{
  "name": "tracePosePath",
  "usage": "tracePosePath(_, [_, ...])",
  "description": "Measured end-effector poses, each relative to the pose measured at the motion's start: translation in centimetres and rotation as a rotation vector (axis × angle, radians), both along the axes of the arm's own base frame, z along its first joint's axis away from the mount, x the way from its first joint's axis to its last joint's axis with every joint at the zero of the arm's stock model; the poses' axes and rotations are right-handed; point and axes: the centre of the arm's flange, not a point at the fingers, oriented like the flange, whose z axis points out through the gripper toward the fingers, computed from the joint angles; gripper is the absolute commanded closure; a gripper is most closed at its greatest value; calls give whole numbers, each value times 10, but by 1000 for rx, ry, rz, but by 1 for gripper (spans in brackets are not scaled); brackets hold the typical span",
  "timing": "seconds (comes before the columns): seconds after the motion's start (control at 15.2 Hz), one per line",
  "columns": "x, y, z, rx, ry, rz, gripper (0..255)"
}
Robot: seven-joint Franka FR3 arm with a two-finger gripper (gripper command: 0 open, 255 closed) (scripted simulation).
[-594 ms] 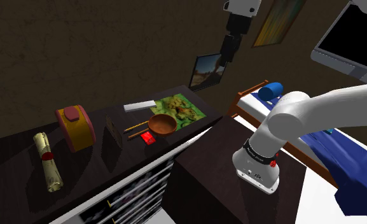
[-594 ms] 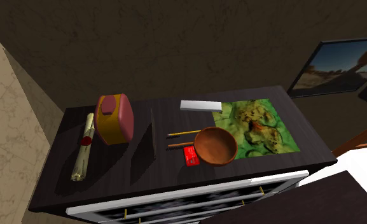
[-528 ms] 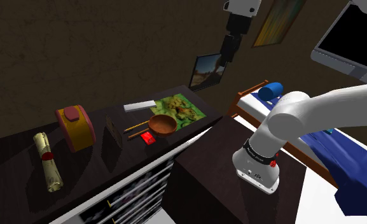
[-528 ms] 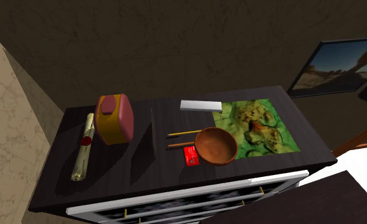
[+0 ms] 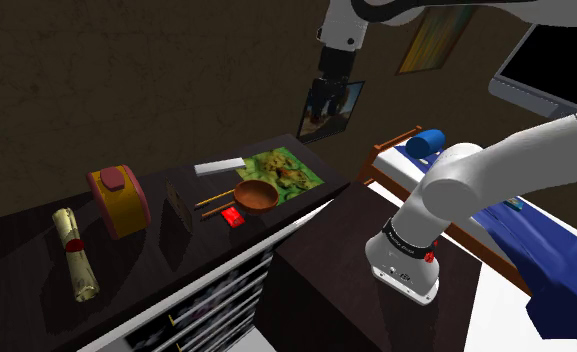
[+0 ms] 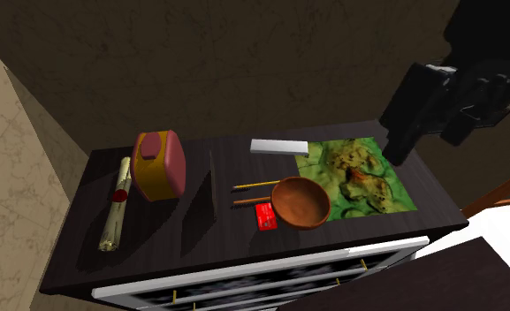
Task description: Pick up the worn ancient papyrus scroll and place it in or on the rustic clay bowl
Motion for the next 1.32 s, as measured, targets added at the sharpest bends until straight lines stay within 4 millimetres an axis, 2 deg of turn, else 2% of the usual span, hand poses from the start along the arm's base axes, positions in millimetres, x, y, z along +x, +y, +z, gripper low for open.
tracePosePath(0.73, [74, 86, -103, -8, 52, -71, 0])
tracePosePath(1.32, [131, 147, -188, -15, 95, -130, 0])
